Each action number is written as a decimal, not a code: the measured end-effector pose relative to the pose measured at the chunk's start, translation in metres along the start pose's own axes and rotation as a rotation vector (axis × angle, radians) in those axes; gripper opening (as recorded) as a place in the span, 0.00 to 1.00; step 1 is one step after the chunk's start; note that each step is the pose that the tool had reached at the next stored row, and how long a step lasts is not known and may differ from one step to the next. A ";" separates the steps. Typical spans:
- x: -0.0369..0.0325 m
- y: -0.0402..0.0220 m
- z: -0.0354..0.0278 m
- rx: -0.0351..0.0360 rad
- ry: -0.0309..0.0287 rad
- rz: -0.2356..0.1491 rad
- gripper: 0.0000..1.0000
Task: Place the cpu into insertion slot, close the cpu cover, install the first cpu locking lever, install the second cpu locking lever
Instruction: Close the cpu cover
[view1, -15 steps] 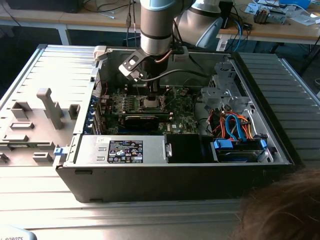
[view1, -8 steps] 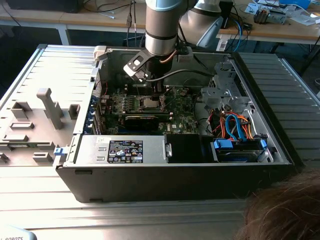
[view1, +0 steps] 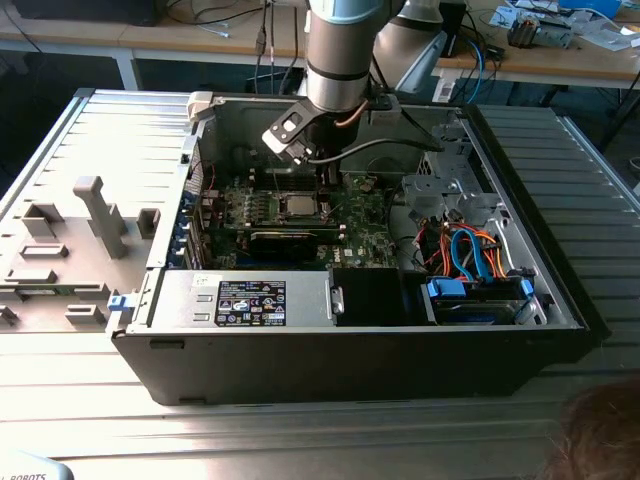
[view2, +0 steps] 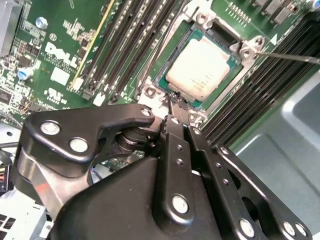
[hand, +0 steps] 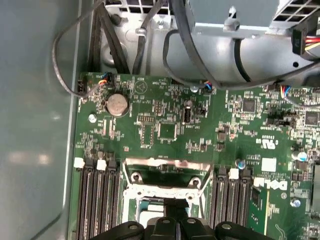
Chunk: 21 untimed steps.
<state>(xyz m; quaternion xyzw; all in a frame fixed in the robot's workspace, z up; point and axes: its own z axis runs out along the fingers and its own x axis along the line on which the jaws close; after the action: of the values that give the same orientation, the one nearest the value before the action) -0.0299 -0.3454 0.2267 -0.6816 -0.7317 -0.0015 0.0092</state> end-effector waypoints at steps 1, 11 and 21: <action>-0.0003 0.0028 0.0000 0.0001 0.0000 0.000 0.11; -0.0016 0.0190 -0.0026 0.0010 0.0001 0.000 0.11; -0.0012 0.0188 -0.0290 0.0009 0.0003 0.000 0.11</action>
<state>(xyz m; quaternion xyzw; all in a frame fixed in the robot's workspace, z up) -0.0108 -0.3456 0.2554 -0.6815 -0.7317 -0.0013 0.0096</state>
